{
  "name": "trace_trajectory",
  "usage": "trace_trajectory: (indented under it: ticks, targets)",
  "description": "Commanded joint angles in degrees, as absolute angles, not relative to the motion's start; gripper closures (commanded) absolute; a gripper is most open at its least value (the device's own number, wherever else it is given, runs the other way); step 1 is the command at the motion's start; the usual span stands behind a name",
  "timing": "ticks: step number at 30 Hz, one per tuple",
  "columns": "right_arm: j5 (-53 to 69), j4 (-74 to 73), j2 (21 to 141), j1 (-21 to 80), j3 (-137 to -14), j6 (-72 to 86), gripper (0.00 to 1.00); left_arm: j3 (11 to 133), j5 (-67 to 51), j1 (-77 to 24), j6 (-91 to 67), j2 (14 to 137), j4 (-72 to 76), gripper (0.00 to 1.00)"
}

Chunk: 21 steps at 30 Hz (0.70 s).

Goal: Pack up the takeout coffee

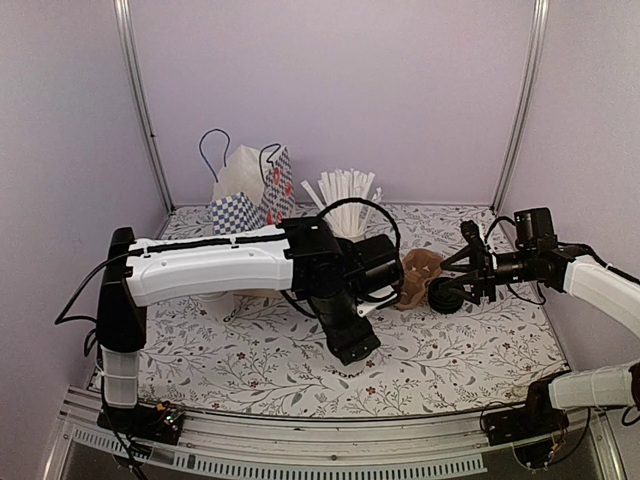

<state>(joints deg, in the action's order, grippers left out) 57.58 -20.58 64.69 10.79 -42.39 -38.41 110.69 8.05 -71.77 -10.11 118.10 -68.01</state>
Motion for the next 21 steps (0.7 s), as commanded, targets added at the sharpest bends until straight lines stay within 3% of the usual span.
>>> trace_trajectory:
  ticks: [1,11,16,21]
  targets:
    - [58.4,-21.6,65.4,10.7,-41.9,-38.8,0.39,112.4,8.2,-71.1,-9.7,117.7,-67.1,0.0]
    - [58.0,-20.7,65.4,10.7,-41.8,-37.6,0.37,111.7,8.6,-71.1,-10.6,110.8,-66.2,0.0]
    - [58.6,-21.0,66.7,11.1,-44.4,-32.7,0.37,104.1,9.1,-69.4,-13.4,104.1,-59.6,0.0]
    - [54.7,-33.2,73.9,18.5,-53.8,-32.4,0.38,90.7,8.1,-65.5,-22.2,95.3,-44.5,0.0]
